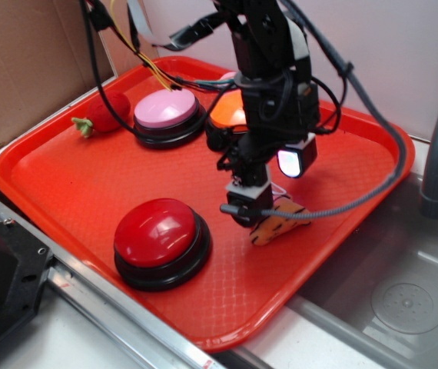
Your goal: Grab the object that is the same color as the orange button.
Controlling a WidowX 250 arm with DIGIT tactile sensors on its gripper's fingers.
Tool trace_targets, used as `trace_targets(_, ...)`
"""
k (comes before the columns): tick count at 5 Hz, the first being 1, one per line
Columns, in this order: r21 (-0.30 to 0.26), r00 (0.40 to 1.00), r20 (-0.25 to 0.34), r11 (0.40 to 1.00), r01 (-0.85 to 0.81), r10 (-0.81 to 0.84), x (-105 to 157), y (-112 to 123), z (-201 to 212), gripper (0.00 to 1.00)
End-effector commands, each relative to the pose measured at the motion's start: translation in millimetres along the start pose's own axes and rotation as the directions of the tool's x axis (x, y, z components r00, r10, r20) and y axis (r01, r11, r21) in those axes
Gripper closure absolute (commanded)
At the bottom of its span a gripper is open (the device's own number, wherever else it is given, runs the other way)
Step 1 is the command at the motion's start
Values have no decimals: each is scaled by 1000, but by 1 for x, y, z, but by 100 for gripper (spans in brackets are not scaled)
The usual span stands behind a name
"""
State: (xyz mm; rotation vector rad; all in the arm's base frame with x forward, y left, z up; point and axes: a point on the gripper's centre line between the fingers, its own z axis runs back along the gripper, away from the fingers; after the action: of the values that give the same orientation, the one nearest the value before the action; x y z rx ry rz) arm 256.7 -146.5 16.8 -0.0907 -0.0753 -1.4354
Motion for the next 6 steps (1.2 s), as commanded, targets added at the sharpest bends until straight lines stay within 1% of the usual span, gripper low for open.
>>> trace_targets(1,30,998,-27,998,49,-48,13,-20,-3,100)
trace_targets(3,31,999,-1,999,32,-32,8,-18,6,100)
trace_targets(4,42,1000,-22,999,-18,18,5,-15,12,100)
trace_targets(5,58,989,-11,988,-145,146,-5,-9,37,100)
trace_targets(6,206,918,-86,908,-365,388,-11,-11,65,100)
